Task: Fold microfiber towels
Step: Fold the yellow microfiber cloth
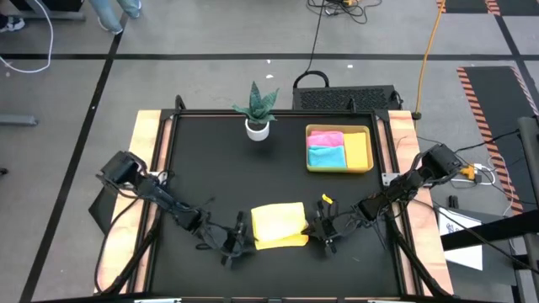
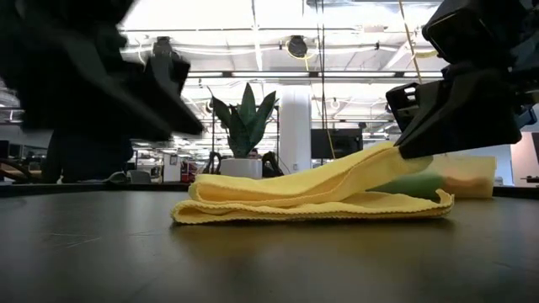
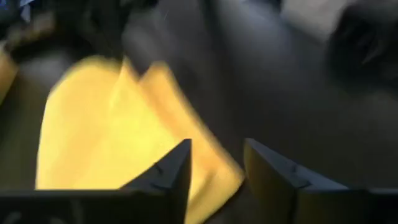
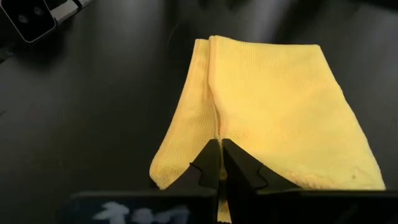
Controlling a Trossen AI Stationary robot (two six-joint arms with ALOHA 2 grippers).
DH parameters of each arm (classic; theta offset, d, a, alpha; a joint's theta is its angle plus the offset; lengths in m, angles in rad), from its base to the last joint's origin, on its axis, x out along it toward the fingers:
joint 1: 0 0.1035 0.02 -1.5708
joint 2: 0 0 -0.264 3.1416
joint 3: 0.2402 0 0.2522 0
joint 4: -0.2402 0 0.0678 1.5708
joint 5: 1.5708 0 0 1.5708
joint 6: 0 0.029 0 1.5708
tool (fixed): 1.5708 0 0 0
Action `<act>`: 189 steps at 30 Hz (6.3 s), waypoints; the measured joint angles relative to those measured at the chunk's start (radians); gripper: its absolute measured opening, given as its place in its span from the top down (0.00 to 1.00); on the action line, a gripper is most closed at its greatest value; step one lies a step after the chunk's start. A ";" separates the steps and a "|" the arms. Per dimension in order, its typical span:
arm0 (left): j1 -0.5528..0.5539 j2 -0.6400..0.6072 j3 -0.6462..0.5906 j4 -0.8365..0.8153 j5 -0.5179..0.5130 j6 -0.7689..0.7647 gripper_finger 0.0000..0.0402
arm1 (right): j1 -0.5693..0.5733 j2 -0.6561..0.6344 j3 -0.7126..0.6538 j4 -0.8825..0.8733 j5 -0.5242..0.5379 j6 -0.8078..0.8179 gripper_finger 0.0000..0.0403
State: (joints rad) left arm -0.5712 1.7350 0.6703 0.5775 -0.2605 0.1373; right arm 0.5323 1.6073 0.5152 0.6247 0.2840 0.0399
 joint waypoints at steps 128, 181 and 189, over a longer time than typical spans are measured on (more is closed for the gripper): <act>0.064 -0.050 0.053 -0.170 0.291 -0.310 0.97 | -0.111 0.118 0.082 0.166 -0.101 0.158 0.76; 0.163 -0.080 0.050 -0.524 0.130 -0.595 0.97 | -0.200 0.142 0.172 -0.089 0.068 0.272 1.00; 0.184 -0.066 0.053 -0.332 0.096 -0.513 0.97 | -0.202 0.147 0.173 0.032 0.065 0.250 1.00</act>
State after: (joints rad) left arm -0.3874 1.6693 0.7233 0.2453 -0.1640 -0.3754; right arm 0.3304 1.7546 0.6884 0.6570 0.3489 0.2897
